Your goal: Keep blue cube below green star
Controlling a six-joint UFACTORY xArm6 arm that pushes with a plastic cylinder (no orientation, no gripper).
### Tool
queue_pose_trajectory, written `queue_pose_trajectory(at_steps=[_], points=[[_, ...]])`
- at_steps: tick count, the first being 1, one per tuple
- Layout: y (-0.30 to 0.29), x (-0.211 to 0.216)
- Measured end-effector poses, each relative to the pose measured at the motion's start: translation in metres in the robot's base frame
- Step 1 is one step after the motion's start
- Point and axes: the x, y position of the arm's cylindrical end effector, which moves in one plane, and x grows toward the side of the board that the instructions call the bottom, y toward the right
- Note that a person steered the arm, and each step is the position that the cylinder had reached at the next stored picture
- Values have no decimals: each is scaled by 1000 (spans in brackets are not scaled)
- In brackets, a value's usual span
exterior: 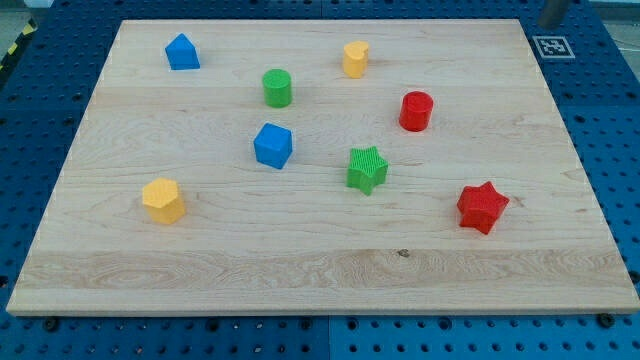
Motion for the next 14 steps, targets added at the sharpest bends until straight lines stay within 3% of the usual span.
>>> queue_pose_trajectory(at_steps=[6, 13, 14], points=[[-150, -4], [-373, 15], [-395, 33]])
